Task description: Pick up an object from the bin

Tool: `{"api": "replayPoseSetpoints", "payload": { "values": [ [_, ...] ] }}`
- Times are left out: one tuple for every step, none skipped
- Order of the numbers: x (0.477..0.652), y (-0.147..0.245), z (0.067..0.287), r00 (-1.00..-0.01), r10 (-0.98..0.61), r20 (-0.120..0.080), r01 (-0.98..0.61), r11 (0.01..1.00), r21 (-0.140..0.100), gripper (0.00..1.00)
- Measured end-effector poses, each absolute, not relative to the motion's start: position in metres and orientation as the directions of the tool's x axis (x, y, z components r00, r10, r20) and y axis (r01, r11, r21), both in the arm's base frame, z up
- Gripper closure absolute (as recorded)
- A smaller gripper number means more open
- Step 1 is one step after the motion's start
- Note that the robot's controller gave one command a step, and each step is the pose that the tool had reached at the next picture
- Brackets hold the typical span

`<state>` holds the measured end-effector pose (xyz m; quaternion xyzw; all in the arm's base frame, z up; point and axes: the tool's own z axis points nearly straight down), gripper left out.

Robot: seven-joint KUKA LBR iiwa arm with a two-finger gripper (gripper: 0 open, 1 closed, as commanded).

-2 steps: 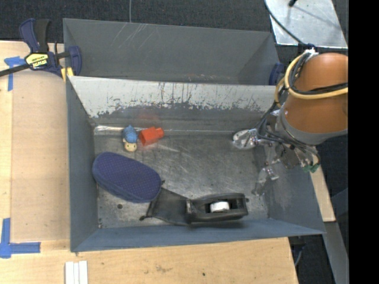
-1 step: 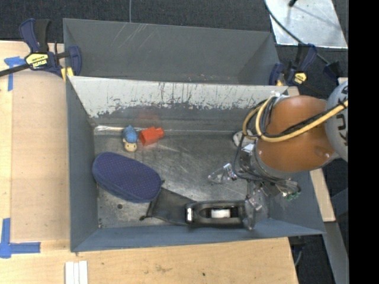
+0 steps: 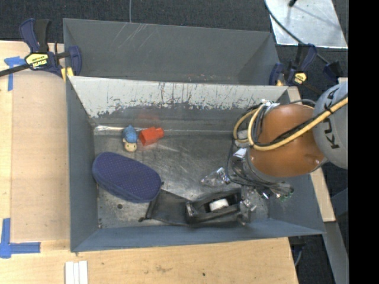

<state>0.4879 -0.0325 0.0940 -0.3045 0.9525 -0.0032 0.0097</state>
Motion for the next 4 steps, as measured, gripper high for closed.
{"api": "replayPoseSetpoints", "payload": {
  "values": [
    [0.486, -0.032, 0.092, -0.816, -0.578, -0.012, -0.578, 0.816, -0.008, 1.0],
    [0.496, -0.033, 0.083, -0.837, -0.547, -0.002, -0.547, 0.837, -0.003, 1.0],
    [0.514, -0.032, 0.239, -0.693, -0.721, -0.005, -0.721, 0.693, -0.005, 1.0],
    [0.491, -0.045, 0.195, -0.612, -0.791, 0.003, -0.791, 0.612, 0.006, 1.0]
  ]
}}
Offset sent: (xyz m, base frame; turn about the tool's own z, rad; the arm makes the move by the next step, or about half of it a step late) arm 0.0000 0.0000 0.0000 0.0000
